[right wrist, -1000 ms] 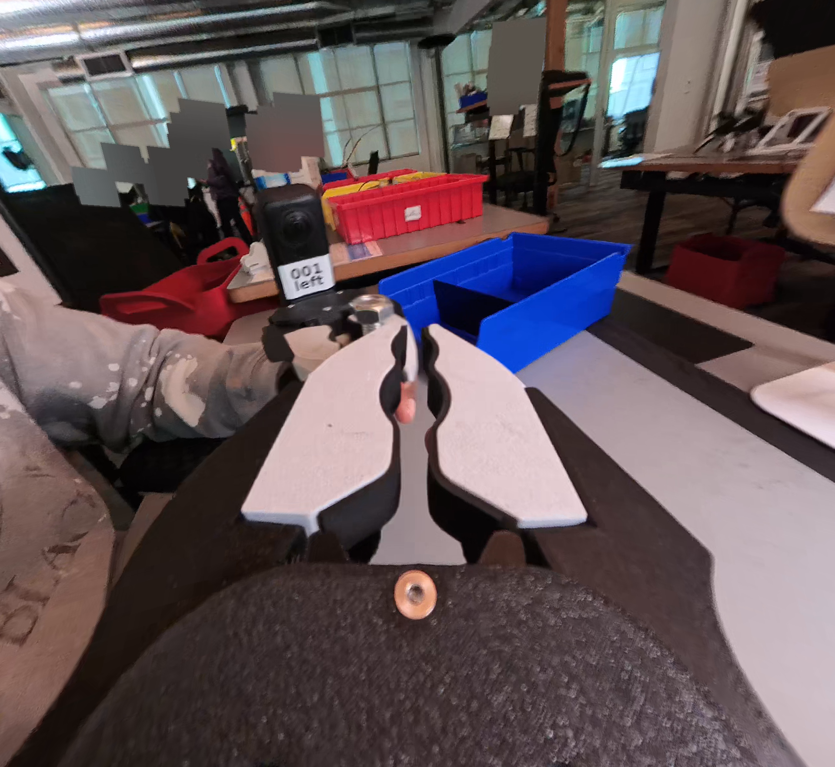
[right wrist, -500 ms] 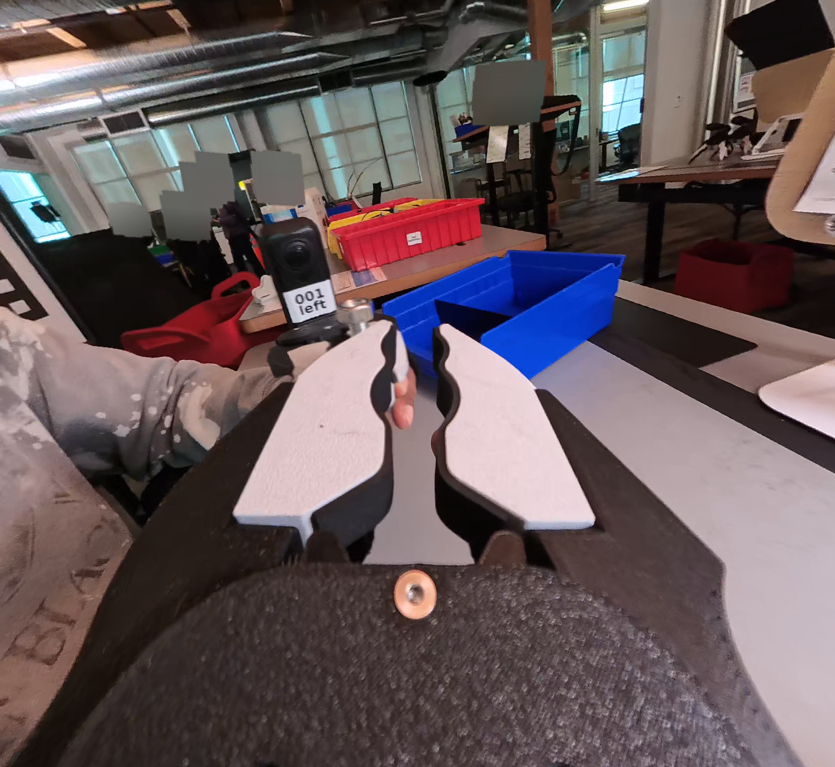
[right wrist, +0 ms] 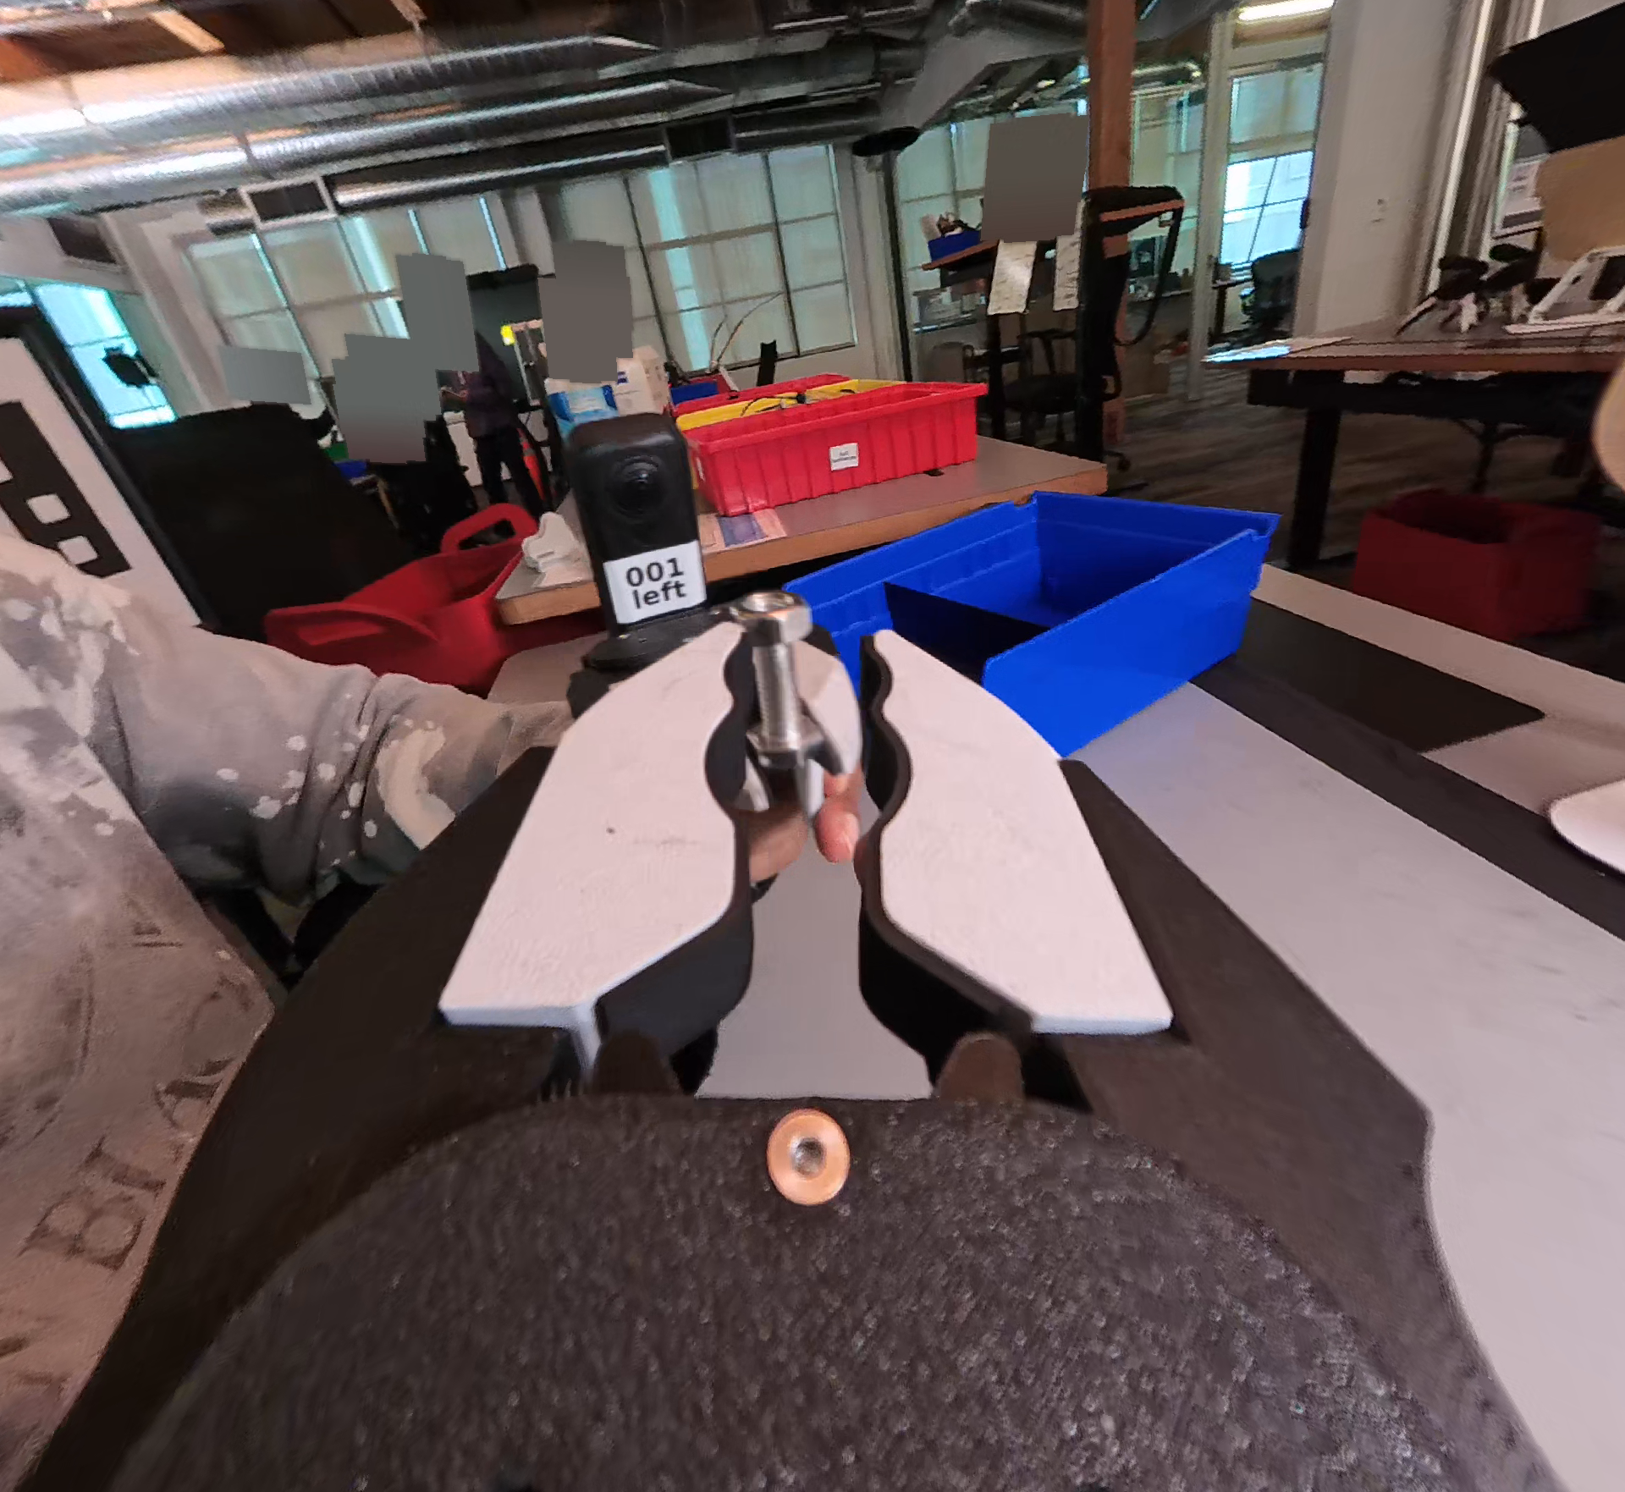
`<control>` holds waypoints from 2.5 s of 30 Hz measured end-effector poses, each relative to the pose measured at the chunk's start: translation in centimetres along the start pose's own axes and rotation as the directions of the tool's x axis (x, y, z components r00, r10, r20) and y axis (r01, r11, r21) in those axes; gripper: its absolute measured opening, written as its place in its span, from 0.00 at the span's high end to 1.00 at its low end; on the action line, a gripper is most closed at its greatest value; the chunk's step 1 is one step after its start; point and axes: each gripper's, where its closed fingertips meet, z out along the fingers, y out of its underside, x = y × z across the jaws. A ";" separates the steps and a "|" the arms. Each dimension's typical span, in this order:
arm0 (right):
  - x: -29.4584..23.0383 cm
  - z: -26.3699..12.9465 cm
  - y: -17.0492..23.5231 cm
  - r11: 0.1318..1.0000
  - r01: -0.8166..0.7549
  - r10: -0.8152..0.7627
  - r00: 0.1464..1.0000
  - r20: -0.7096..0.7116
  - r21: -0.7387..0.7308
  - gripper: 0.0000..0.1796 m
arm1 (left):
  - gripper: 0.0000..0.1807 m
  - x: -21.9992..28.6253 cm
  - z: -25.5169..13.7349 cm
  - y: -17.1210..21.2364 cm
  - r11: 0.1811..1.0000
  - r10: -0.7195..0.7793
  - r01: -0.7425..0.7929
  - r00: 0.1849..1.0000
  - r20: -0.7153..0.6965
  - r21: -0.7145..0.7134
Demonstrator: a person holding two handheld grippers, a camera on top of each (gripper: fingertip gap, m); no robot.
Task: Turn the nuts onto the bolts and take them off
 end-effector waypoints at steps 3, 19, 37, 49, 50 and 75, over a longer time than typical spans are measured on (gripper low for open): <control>-0.6 0.8 0.7 0.999 0.027 -0.027 1.000 0.006 -0.036 0.84 | 0.90 0.2 0.3 0.5 1.000 0.014 -0.014 1.000 -0.002 -0.023; -0.5 0.6 0.3 1.000 0.015 -0.015 1.000 0.005 -0.012 0.84 | 0.90 0.5 0.0 -0.3 0.999 -0.015 0.016 0.999 -0.036 0.028; 0.9 -0.7 -1.2 0.998 -0.006 0.009 0.999 -0.051 0.056 0.89 | 0.90 0.4 -0.5 -1.3 0.996 -0.030 0.034 0.999 -0.042 0.085; 1.0 -0.3 -1.3 0.999 0.001 0.003 0.997 -0.077 0.044 0.93 | 0.90 0.1 -0.6 -1.6 0.995 -0.025 0.026 1.000 -0.016 0.099; 0.5 -0.1 -1.2 0.999 0.012 -0.010 0.998 -0.064 0.038 0.89 | 0.90 0.1 -0.5 -1.4 0.995 -0.027 0.028 1.000 -0.017 0.096; 8.9 -6.7 -5.1 0.962 0.245 -0.273 0.857 -0.437 -0.120 0.89 | 0.90 0.6 0.6 0.4 0.998 -0.060 0.060 0.998 -0.027 0.016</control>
